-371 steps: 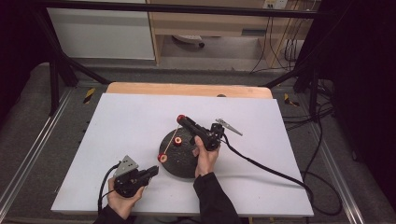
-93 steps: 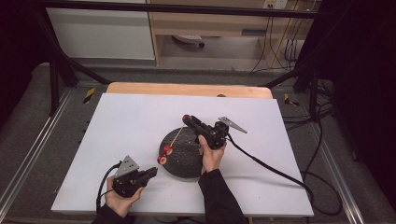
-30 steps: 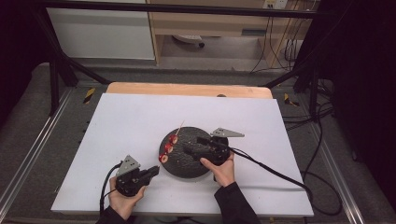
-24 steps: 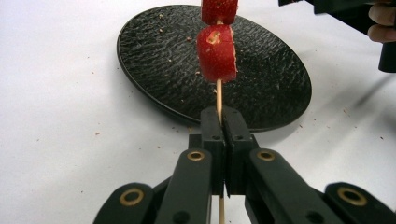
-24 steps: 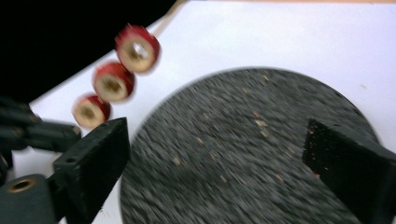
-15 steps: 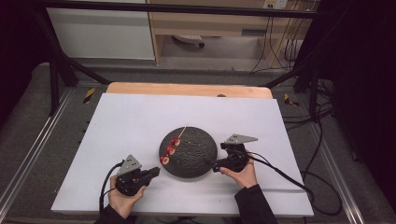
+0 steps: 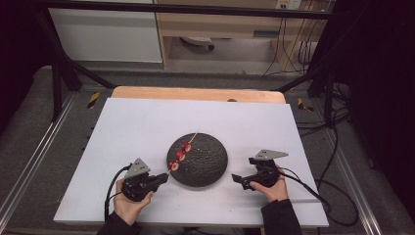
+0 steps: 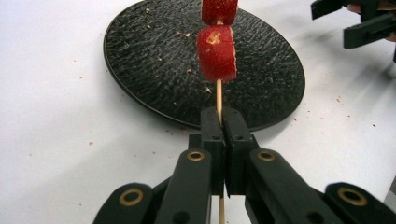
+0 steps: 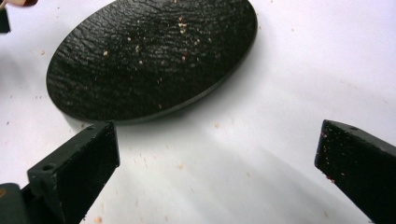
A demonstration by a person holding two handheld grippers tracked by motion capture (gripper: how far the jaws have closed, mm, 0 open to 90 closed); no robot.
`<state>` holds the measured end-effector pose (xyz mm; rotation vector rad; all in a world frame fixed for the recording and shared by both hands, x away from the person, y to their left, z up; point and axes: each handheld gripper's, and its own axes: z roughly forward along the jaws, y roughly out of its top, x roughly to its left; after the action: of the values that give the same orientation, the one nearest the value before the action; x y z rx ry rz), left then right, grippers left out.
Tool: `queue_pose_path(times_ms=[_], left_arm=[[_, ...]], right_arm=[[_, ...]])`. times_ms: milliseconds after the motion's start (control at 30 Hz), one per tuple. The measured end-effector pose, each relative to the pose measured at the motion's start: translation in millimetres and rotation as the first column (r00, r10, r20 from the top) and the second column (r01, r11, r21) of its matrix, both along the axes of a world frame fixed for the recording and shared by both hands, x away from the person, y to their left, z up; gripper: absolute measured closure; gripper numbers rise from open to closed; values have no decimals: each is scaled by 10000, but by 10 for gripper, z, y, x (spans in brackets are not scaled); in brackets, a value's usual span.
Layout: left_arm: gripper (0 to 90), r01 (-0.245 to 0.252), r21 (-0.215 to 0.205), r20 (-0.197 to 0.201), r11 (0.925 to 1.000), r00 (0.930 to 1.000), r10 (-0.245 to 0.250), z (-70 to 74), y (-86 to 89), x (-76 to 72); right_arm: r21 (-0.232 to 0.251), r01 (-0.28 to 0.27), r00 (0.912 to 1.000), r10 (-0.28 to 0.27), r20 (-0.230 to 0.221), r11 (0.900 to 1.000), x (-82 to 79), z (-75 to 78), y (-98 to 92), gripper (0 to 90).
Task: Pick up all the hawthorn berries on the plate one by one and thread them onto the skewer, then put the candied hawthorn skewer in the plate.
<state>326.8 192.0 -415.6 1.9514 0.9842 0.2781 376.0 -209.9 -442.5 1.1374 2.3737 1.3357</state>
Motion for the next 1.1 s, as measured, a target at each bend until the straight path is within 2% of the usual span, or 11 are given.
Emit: queue_pose_path(times_ms=[367, 567, 767, 1100], left_arm=[[887, 67, 379, -211, 9993, 9998, -59, 152, -93, 191], [887, 210, 738, -431, 9970, 9989, -179, 194, -179, 301], [886, 378, 1146, -764, 9927, 9966, -292, 185, -280, 399], [887, 589, 1758, -1210, 9827, 9919, -378, 70, -460, 510]], right_arm=[[-81, 125, 9999, -125, -20, 9999, -109, -119, -250, 6], [-133, 260, 9997, -260, -9, 9996, -158, -155, -318, 6], [-158, 321, 9995, -322, -21, 9994, -168, -167, -333, 5], [-31, 355, 9993, -354, 78, 9994, -195, -166, -369, 6]])
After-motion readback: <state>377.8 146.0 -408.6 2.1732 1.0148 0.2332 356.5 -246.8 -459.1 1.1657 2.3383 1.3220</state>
